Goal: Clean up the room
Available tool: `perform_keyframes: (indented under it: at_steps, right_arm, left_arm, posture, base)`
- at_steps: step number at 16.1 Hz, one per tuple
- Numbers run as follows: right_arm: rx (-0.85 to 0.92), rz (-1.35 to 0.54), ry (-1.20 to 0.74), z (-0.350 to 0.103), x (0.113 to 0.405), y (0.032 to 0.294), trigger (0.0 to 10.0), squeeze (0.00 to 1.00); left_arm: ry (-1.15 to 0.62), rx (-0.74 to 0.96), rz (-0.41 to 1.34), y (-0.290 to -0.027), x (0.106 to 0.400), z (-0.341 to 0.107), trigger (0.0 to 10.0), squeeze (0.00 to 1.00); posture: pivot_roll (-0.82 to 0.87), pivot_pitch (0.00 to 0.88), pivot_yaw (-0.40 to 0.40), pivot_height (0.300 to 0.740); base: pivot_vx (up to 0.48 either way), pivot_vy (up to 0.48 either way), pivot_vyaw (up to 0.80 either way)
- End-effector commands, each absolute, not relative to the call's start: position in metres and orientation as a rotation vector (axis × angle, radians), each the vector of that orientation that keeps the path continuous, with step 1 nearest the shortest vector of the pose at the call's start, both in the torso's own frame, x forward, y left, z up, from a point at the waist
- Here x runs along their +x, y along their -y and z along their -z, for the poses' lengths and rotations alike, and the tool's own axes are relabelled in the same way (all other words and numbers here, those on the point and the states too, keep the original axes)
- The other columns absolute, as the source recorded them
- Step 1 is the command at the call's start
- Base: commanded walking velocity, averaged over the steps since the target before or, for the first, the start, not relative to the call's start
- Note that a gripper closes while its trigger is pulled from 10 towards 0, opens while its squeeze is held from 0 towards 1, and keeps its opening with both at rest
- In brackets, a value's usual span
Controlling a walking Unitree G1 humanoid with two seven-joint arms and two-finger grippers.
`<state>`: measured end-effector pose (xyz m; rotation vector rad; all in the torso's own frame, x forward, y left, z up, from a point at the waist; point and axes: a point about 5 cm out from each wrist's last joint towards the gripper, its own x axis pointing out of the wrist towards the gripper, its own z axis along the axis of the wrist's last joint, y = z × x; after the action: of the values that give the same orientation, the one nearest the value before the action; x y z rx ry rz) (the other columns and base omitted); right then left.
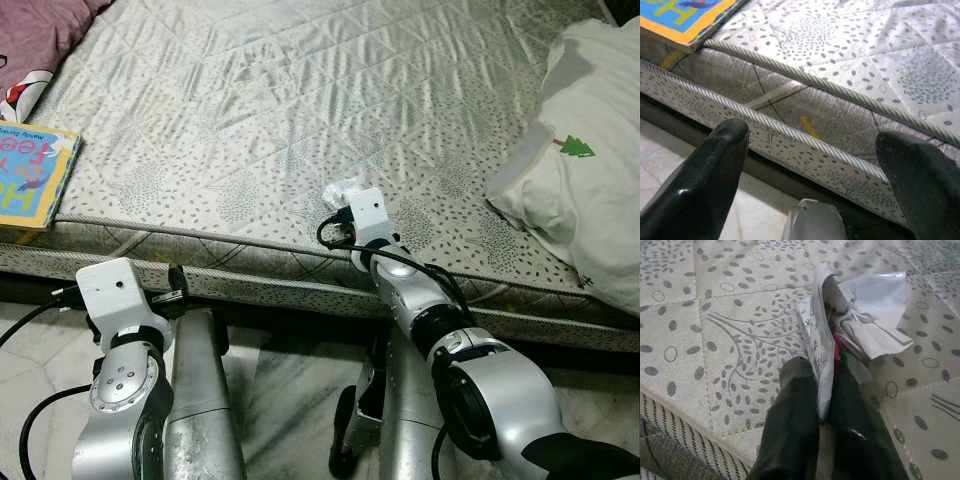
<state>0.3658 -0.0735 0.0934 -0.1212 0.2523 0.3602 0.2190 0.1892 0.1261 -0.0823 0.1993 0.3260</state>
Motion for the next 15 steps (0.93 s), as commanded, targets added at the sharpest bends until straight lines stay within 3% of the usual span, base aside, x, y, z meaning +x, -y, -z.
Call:
perform_keyframes:
  at_steps: [1,5,10,15]
  right_arm:
    - [-0.115,-0.358,-0.260,-0.092,0.366,0.075,0.0,0.00]
    - [-0.090,-0.348,-0.247,-0.096,0.369,0.077,0.0,0.00]
    - [0.037,-0.302,-0.188,-0.104,0.372,0.099,0.0,0.00]
    - [0.166,-0.250,-0.053,-0.113,0.358,0.123,0.0,0.00]
  left_arm:
    - [-0.205,-0.078,-0.335,-0.190,0.219,-0.124,10.0,0.00]
    - [-0.188,-0.085,-0.341,-0.191,0.226,-0.125,10.0,0.00]
    - [-0.130,-0.113,-0.326,-0.189,0.249,-0.125,10.0,0.00]
    - [-0.086,-0.152,-0.303,-0.191,0.279,-0.127,10.0,0.00]
  posture:
    - [0.30,0.140,-0.126,0.522]
    - [0.29,0.113,-0.127,0.522]
    - [0.19,0.006,-0.103,0.522]
    - [0.11,0.000,-0.080,0.522]
  base:
    - [0.000,0.000,0.00]
    - [0.000,0.000,0.00]
    - [0.000,0.000,0.00]
    - [0.000,0.000,0.00]
